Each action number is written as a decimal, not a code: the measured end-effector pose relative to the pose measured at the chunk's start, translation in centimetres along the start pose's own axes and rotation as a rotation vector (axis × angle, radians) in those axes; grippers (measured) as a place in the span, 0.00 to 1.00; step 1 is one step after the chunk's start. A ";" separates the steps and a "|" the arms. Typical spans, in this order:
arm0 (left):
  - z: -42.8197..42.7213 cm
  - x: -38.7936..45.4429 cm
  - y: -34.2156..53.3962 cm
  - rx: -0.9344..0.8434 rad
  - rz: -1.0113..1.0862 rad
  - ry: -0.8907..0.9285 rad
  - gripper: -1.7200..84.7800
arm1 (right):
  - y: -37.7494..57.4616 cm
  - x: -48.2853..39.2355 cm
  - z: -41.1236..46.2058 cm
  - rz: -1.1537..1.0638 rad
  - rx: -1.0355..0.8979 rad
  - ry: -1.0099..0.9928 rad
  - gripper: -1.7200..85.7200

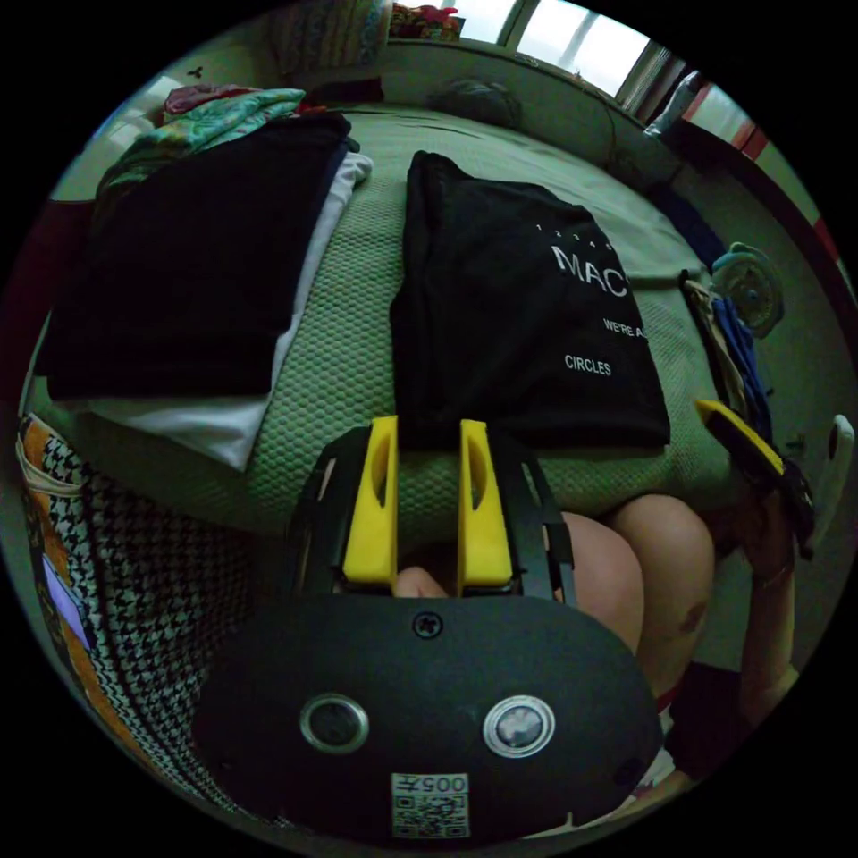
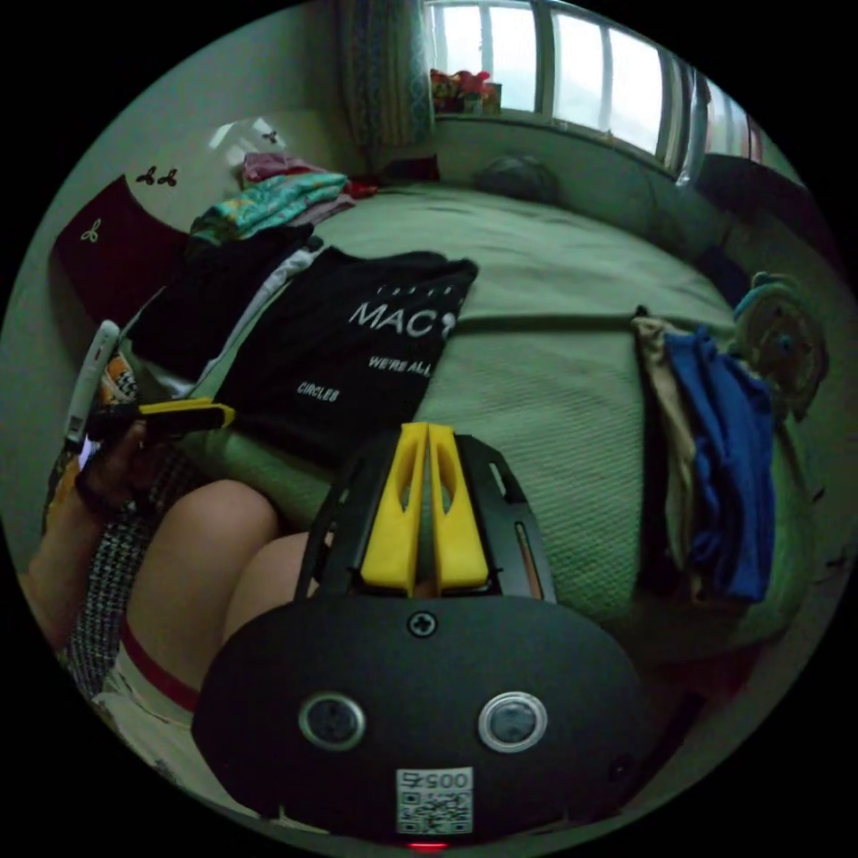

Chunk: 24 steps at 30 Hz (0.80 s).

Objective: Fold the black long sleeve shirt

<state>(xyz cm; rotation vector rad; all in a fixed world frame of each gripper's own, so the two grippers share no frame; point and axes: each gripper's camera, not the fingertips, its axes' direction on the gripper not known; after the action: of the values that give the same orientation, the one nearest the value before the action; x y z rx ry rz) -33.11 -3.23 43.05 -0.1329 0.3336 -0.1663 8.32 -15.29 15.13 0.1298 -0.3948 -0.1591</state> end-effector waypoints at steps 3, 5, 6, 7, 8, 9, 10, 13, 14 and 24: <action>0.3 1.1 0.1 -0.006 -0.016 0.019 0.10 | -3.2 1.7 -0.3 0.007 0.056 0.009 0.05; 0.3 2.1 0.2 -0.004 0.004 0.003 0.10 | -6.0 2.6 0.4 -0.008 0.069 -0.003 0.09; 0.3 2.9 0.3 -0.002 0.018 -0.015 0.10 | -6.7 2.8 0.7 -0.012 0.070 0.005 0.10; 0.3 3.8 0.4 -0.001 0.031 -0.036 0.10 | -8.2 3.2 1.4 -0.011 0.064 0.009 0.11; 0.2 4.3 0.5 -0.001 0.037 -0.046 0.10 | -9.7 3.7 2.3 -0.006 0.051 -0.003 0.11; 0.2 5.1 0.6 -0.002 0.047 -0.065 0.10 | -10.4 3.9 2.7 -0.001 0.048 -0.011 0.12; 0.2 6.0 0.6 -0.002 0.051 -0.072 0.10 | -11.7 4.4 3.7 0.014 0.033 -0.026 0.12; 0.2 8.0 0.9 0.007 0.055 -0.085 0.10 | -14.8 5.7 6.3 0.058 -0.030 -0.035 0.14; 0.1 8.4 1.0 0.010 0.055 -0.084 0.10 | -15.8 6.3 7.1 0.088 -0.044 -0.046 0.14; -1.1 16.0 1.9 0.016 0.082 -0.082 0.09 | -19.5 10.3 12.2 0.212 -0.178 -0.047 0.13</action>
<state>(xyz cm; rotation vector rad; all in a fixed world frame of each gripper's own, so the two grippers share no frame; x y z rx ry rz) -18.33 -4.39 36.73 -0.1103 0.2554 -0.0824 10.37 -37.42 27.10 -0.0909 -0.4369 0.0121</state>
